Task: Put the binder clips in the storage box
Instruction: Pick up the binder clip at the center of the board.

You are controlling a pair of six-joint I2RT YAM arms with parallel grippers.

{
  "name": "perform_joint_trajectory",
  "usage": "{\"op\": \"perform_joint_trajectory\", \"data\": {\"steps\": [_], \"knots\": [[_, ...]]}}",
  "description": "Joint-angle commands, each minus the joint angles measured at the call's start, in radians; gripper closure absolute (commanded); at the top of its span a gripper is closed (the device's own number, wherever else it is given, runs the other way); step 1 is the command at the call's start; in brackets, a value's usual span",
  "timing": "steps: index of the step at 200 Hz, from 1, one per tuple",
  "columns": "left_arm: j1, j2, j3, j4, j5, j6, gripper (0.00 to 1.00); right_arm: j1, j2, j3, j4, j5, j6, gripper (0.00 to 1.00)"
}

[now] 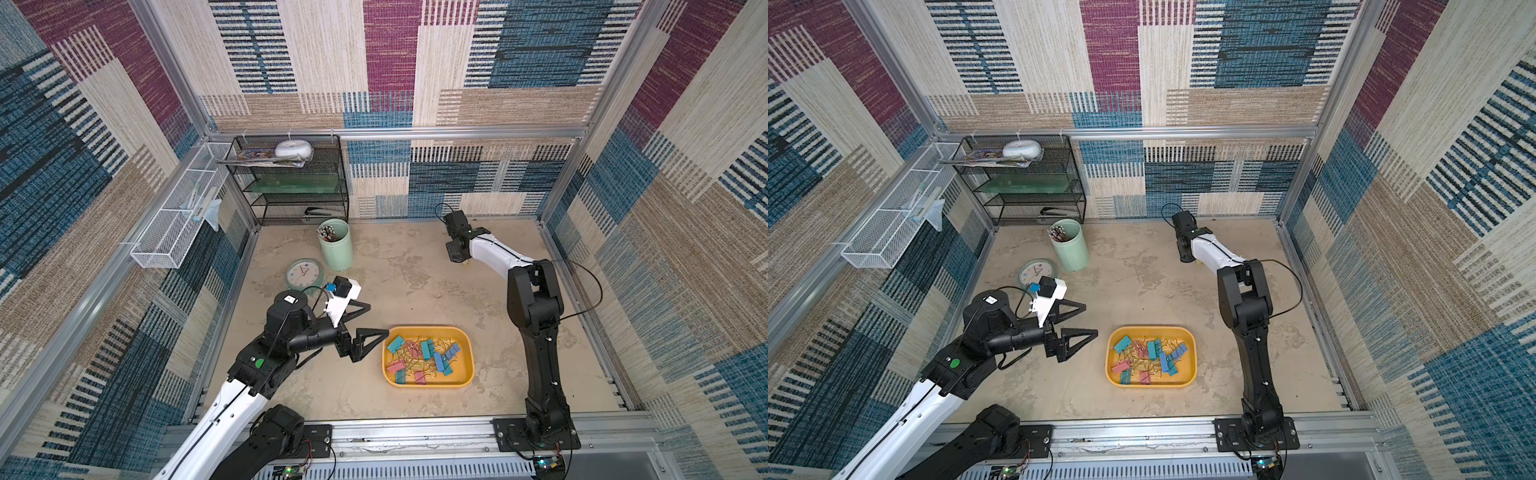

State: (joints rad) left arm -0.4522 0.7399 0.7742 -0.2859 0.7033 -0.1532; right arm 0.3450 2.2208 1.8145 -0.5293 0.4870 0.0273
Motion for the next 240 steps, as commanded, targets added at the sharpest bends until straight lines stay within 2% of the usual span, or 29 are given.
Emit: {"op": "perform_joint_trajectory", "data": {"steps": [1, 12, 24, 40, 51, 71, 94, 105, 120, 130, 144, 166, 186, 220, 229, 240], "knots": [[0.001, 0.020, 0.030, -0.016, -0.228, -0.146, 0.11, 0.026, -0.117, -0.069, 0.012, -0.007, 0.023, 1.00], [0.001, 0.056, 0.074, -0.055, -0.319, -0.244, 0.25, 0.057, -0.219, -0.151, 0.043, -0.014, 0.041, 1.00], [-0.013, 0.112, 0.119, -0.063, -0.348, -0.344, 0.29, 0.104, -0.341, -0.257, 0.089, -0.005, 0.063, 1.00], [-0.044, 0.183, 0.175, -0.075, -0.420, -0.478, 0.41, 0.181, -0.499, -0.383, 0.136, 0.018, 0.107, 1.00], [-0.077, 0.235, 0.214, -0.077, -0.444, -0.530, 0.43, 0.227, -0.594, -0.454, 0.151, 0.025, 0.147, 1.00], [-0.158, 0.335, 0.292, -0.083, -0.486, -0.554, 0.47, 0.288, -0.745, -0.548, 0.164, -0.036, 0.200, 1.00], [-0.246, 0.440, 0.368, -0.085, -0.522, -0.549, 0.53, 0.377, -0.865, -0.639, 0.194, -0.024, 0.267, 1.00], [-0.273, 0.489, 0.389, -0.085, -0.543, -0.565, 0.59, 0.407, -0.902, -0.656, 0.183, -0.027, 0.304, 1.00], [-0.299, 0.548, 0.422, -0.087, -0.556, -0.595, 0.74, 0.438, -0.945, -0.691, 0.208, -0.057, 0.335, 1.00], [-0.322, 0.584, 0.447, -0.083, -0.563, -0.596, 0.79, 0.453, -0.966, -0.711, 0.226, -0.073, 0.349, 1.00], [-0.354, 0.627, 0.489, -0.084, -0.578, -0.573, 0.79, 0.462, -0.979, -0.725, 0.236, -0.088, 0.360, 1.00], [-0.379, 0.659, 0.503, -0.036, -0.596, -0.552, 0.61, 0.472, -0.980, -0.721, 0.226, -0.103, 0.366, 1.00], [-0.382, 0.679, 0.495, -0.004, -0.622, -0.546, 0.57, 0.484, -0.990, -0.720, 0.231, -0.122, 0.377, 1.00], [-0.383, 0.731, 0.534, -0.072, -0.682, -0.524, 0.62, 0.498, -1.004, -0.715, 0.245, -0.144, 0.392, 1.00], [-0.384, 0.732, 0.528, -0.061, -0.689, -0.525, 0.67, 0.500, -1.010, -0.715, 0.255, -0.154, 0.394, 1.00], [-0.384, 0.733, 0.528, -0.063, -0.698, -0.528, 0.79, 0.505, -1.014, -0.716, 0.262, -0.160, 0.396, 1.00]]}}
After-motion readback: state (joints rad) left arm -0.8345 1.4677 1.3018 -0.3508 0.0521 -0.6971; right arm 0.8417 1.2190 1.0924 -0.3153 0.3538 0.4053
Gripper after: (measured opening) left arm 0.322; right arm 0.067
